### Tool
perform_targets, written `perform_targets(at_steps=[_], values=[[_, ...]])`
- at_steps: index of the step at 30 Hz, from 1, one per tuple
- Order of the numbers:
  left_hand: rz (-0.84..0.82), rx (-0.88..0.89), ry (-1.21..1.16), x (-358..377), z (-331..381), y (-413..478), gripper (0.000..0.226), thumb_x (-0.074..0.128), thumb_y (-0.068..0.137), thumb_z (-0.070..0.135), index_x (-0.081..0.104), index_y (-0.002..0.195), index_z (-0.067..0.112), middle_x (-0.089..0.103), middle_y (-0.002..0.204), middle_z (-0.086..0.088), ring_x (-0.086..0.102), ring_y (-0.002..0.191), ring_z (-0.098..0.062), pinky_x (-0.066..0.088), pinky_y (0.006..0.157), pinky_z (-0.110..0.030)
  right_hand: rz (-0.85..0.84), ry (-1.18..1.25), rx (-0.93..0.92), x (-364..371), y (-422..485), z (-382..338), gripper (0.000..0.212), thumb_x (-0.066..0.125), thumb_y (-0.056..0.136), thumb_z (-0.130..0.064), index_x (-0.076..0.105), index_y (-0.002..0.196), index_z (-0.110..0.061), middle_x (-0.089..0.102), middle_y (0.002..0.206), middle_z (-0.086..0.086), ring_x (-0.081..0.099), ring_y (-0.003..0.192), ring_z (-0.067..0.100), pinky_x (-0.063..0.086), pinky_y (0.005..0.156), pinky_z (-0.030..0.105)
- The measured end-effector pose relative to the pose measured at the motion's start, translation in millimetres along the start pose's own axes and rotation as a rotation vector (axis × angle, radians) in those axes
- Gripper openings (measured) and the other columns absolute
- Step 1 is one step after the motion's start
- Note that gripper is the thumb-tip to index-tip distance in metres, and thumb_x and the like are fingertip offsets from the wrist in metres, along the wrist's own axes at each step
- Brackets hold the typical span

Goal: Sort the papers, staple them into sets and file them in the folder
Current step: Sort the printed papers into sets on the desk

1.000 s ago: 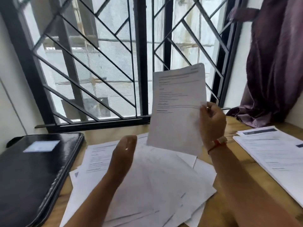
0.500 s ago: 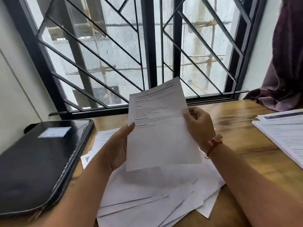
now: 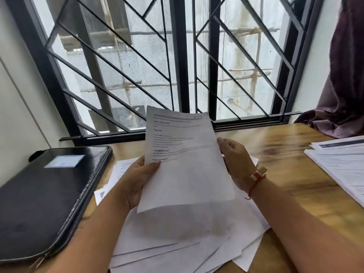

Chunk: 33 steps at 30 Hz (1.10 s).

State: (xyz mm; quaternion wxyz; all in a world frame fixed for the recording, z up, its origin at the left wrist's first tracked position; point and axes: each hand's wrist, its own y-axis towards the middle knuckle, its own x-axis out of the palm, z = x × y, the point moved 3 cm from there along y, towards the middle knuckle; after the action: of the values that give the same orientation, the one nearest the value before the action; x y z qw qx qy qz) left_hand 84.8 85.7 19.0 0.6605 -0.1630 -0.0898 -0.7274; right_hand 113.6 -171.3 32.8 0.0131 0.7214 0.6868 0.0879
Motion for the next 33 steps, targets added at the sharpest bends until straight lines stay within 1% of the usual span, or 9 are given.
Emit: perform_targets(at_steps=[3,9,15,18,24,26,28,31,33], values=[[0.106,0.026,-0.026,-6,3,4,0.027,0.057,0.097,0.005,0.064,0.121,0.013,0.076,0.102,-0.011,0.075,0.077,-0.024,0.062,0.062,-0.035,0.057,0.031,0.103,1,-2,-1,0.033,0.045,0.104,-0.030,0.066,0.096,-0.006,0.071,0.083,0.013,0.067,0.062,0.023,0.052,0.052,0.029],[0.186,0.017,-0.394,-6,-1,10,0.020,0.049,0.099,-0.003,0.062,0.114,0.001,0.076,0.084,-0.009,0.074,0.068,-0.015,0.056,0.051,-0.019,-0.017,-0.444,0.155,9,-6,9,0.016,0.056,0.100,-0.016,0.066,0.095,-0.006,0.074,0.082,0.012,0.075,0.070,0.019,0.059,0.059,0.029],[0.202,-0.026,-0.517,-13,-6,16,0.039,0.049,0.099,-0.001,0.050,0.138,-0.007,0.059,0.137,-0.020,0.073,0.080,-0.018,0.055,0.049,-0.018,-0.161,-0.842,0.046,21,-15,13,0.015,0.066,0.094,-0.027,0.072,0.087,-0.014,0.075,0.074,0.000,0.073,0.066,0.014,0.062,0.072,0.032],[0.193,-0.029,-0.539,-14,-8,18,0.042,0.049,0.099,-0.001,0.047,0.140,-0.007,0.056,0.141,-0.020,0.074,0.078,-0.018,0.055,0.050,-0.018,-0.193,-0.844,0.070,25,-19,14,0.015,0.071,0.090,-0.031,0.071,0.089,-0.016,0.074,0.072,-0.002,0.073,0.066,0.011,0.062,0.075,0.034],[0.211,-0.023,-0.512,-16,-9,18,0.042,0.051,0.098,-0.002,0.048,0.139,-0.006,0.057,0.140,-0.022,0.067,0.098,-0.022,0.056,0.051,-0.019,-0.166,-0.657,0.196,30,-25,13,0.021,0.075,0.087,-0.028,0.068,0.099,-0.013,0.075,0.082,0.005,0.073,0.071,0.016,0.063,0.073,0.036],[0.204,-0.025,-0.504,-14,-9,16,0.040,0.051,0.098,-0.001,0.049,0.138,-0.007,0.061,0.134,-0.021,0.069,0.094,-0.020,0.056,0.050,-0.019,-0.168,-0.613,0.228,31,-27,12,0.022,0.076,0.086,-0.028,0.068,0.099,-0.012,0.075,0.083,0.007,0.069,0.065,0.015,0.063,0.070,0.036],[0.209,-0.019,-0.480,-11,-8,14,0.035,0.052,0.098,-0.001,0.052,0.133,-0.006,0.068,0.114,-0.018,0.073,0.079,-0.017,0.054,0.047,-0.018,-0.177,-0.614,0.235,32,-28,12,0.019,0.076,0.087,-0.027,0.069,0.097,-0.013,0.075,0.083,0.008,0.065,0.062,0.015,0.061,0.068,0.036],[0.225,0.006,-0.454,-8,-7,11,0.027,0.052,0.098,-0.001,0.055,0.125,-0.002,0.069,0.095,-0.013,0.073,0.066,-0.015,0.053,0.045,-0.018,-0.201,-0.684,0.197,33,-29,11,0.012,0.073,0.089,-0.023,0.074,0.095,-0.013,0.074,0.085,0.005,0.066,0.071,0.016,0.060,0.064,0.030],[0.221,0.019,-0.435,-6,-6,10,0.022,0.052,0.098,-0.002,0.058,0.119,-0.001,0.073,0.088,-0.011,0.072,0.065,-0.015,0.054,0.047,-0.019,-0.200,-0.722,0.171,31,-27,10,0.011,0.071,0.088,-0.021,0.076,0.092,-0.012,0.072,0.081,0.001,0.062,0.068,0.012,0.051,0.054,0.024]])
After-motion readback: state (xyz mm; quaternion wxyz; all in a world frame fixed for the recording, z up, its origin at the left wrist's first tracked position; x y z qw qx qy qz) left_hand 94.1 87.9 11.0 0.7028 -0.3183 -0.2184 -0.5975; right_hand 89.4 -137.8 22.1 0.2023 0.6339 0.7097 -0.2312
